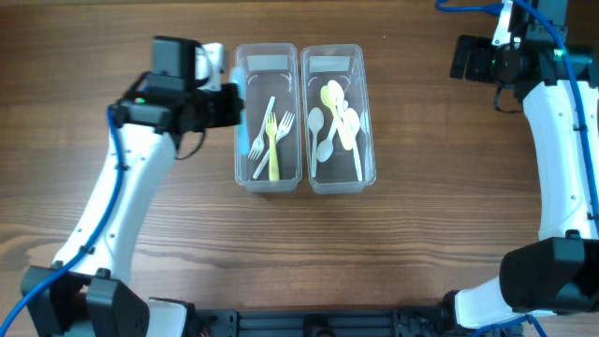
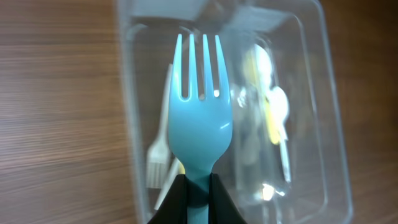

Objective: Pack container
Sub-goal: 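Release the light blue fork into the left container, then grasp the clear plastic fork with the left gripper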

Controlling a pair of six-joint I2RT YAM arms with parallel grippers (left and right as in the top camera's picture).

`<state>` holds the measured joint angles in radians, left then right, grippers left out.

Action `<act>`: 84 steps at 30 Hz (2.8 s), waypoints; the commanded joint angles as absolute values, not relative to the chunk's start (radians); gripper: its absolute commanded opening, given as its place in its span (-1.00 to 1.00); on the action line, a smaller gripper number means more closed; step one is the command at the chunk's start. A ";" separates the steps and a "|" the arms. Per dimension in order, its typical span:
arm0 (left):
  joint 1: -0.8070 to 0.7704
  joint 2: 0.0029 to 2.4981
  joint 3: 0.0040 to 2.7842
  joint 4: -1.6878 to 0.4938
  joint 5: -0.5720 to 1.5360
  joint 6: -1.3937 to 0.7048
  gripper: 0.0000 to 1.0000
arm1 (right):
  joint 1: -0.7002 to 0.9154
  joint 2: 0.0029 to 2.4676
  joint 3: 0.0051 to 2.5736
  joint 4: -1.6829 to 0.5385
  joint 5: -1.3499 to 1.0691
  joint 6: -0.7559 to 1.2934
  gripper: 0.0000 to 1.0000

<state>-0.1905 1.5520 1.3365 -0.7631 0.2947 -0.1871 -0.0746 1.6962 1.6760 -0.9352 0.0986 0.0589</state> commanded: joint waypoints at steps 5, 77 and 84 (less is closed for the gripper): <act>-0.307 1.633 1.339 -0.743 0.170 -0.249 -0.91 | -0.072 1.705 1.676 -0.932 0.113 0.052 0.99; 0.334 2.022 1.358 -0.728 -0.085 -0.107 0.53 | -0.072 1.704 1.676 -0.932 0.112 0.052 0.99; 0.334 2.058 1.358 -0.721 -0.068 -0.081 0.53 | -0.072 1.704 1.676 -0.932 0.113 0.052 1.00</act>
